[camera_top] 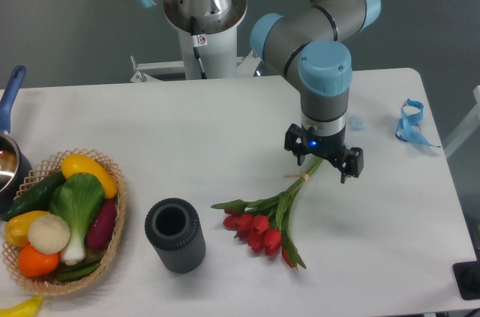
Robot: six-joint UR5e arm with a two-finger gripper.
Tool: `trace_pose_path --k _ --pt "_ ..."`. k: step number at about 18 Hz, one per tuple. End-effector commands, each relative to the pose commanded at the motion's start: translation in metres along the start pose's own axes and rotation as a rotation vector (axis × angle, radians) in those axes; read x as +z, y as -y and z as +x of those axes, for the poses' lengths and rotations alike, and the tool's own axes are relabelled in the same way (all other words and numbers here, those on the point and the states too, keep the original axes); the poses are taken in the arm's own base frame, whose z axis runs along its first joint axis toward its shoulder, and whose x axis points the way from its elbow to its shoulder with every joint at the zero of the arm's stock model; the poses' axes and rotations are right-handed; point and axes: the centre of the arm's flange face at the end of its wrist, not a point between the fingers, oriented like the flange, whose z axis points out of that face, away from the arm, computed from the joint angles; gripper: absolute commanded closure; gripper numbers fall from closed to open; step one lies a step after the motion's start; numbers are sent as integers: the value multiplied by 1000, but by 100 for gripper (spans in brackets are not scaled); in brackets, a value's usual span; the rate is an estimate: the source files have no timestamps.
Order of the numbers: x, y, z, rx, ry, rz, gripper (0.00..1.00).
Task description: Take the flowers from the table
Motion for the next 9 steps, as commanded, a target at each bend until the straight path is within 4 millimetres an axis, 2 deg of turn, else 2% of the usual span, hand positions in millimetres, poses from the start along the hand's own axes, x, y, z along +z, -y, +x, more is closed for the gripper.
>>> trace_pose_path --k 9 --pt "2 5 5 8 -4 -1 0"
